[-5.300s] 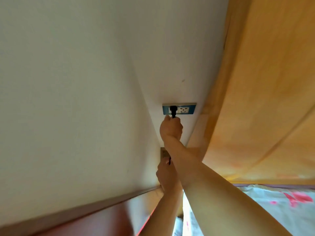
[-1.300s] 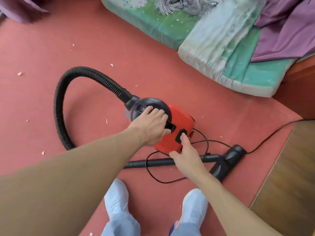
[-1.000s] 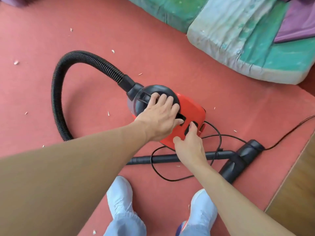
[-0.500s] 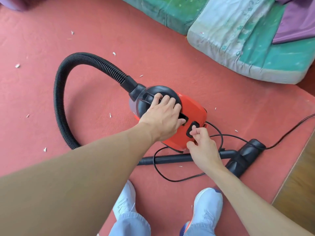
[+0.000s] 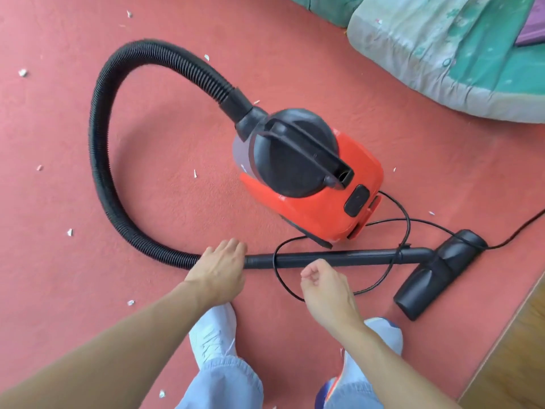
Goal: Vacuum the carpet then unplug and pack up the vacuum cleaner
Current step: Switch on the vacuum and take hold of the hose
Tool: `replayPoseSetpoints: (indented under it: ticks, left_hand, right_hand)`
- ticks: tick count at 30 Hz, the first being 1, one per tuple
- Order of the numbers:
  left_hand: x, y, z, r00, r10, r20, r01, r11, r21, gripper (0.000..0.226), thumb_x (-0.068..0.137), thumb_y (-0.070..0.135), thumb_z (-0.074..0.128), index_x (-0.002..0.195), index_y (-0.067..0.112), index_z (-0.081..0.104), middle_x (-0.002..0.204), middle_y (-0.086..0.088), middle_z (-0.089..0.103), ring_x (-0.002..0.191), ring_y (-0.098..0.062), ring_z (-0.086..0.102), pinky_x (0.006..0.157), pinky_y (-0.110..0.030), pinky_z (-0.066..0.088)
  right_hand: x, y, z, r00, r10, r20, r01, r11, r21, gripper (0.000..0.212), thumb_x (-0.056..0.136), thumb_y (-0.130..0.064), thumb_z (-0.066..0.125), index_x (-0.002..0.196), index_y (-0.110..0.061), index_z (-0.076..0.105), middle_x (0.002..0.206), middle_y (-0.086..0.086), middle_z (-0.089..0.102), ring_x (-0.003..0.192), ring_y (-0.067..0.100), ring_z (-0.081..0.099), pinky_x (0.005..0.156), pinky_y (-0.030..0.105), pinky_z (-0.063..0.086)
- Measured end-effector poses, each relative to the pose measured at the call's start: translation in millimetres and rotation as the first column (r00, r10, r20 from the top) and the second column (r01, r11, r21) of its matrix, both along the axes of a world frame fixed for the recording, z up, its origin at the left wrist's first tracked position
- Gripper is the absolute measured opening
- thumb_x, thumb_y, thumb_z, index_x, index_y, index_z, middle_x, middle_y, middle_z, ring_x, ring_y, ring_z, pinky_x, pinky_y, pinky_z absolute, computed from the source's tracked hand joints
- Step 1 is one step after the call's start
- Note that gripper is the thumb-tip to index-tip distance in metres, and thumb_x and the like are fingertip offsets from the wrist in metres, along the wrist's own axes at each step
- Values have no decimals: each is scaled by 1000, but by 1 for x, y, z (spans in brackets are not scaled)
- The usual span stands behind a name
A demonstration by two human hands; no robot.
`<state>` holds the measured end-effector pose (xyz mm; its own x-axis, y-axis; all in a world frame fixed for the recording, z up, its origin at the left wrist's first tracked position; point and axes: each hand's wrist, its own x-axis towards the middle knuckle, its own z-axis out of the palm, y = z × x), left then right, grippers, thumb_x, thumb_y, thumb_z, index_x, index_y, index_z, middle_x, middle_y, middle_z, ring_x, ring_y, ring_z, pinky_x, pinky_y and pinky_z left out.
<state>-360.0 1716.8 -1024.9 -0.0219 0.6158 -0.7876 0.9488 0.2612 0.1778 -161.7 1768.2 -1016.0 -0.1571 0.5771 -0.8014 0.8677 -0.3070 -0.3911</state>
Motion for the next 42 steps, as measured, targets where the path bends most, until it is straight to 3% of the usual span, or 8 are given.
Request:
replayPoseSetpoints:
  ticks: [3,9,14,21,27,34,38,42]
  left_hand:
    - [7,-16,-45,995,94,-29,-96,992,-86,50,91,16,46,140,10,39,138,-5,44,130,-25,42,107,-42,37]
    - [22,-31,-91,980,-46,-194,26,994,-104,39,98,18,47,137,13,42,137,-8,37,131,-26,37,114,-53,27]
    - [14,-49,-86,982,-138,-130,139,990,0,35,99,15,44,133,13,38,131,-6,51,123,-24,49,101,-39,38]
    - [-20,-30,15,972,-227,61,221,971,97,39,104,51,35,127,21,41,107,-3,62,90,-29,65,68,-36,42]
    - [-29,7,136,969,-218,119,234,960,-153,34,99,47,44,115,19,55,80,5,59,76,-24,65,65,-30,42]
    - [-37,27,243,972,-213,94,231,929,-289,21,88,35,52,104,22,58,83,3,67,62,-20,67,56,-26,47]
    - [-33,15,273,957,-288,42,289,921,-263,32,91,35,48,119,21,55,87,5,63,79,-23,71,67,-27,45]
    - [-35,-9,302,958,-281,51,285,923,-259,39,90,43,51,126,29,52,113,3,64,95,-23,66,73,-29,45]
  right_hand:
    - [-11,-14,-24,999,-20,-47,16,997,-71,16,87,-17,49,84,-30,57,84,-10,65,84,13,64,70,30,50]
    - [-22,-53,-49,965,-255,-60,232,939,-255,17,86,-7,52,82,-19,62,74,0,71,64,15,67,73,42,55]
    - [-24,-80,-34,947,-320,-32,287,886,-364,17,87,-5,47,90,-12,63,69,-2,70,55,12,63,62,32,49]
    - [-33,-82,40,919,-393,29,371,838,-401,17,90,-5,45,86,-10,61,65,2,66,51,17,57,49,25,44]
    - [-64,-76,149,868,-496,-18,435,778,-453,18,90,-7,44,83,-11,61,65,1,65,50,17,56,50,23,45]
    - [-109,-71,233,529,-847,61,698,393,-599,21,94,-13,52,108,-5,66,81,10,61,54,22,58,49,27,48]
    - [-122,-85,266,329,-939,99,687,166,-708,32,100,-36,49,109,-14,69,97,9,70,89,27,65,74,43,58]
    - [-130,-99,295,93,-986,138,637,-48,-770,31,96,-36,59,108,-12,74,100,7,74,94,26,69,76,48,59]
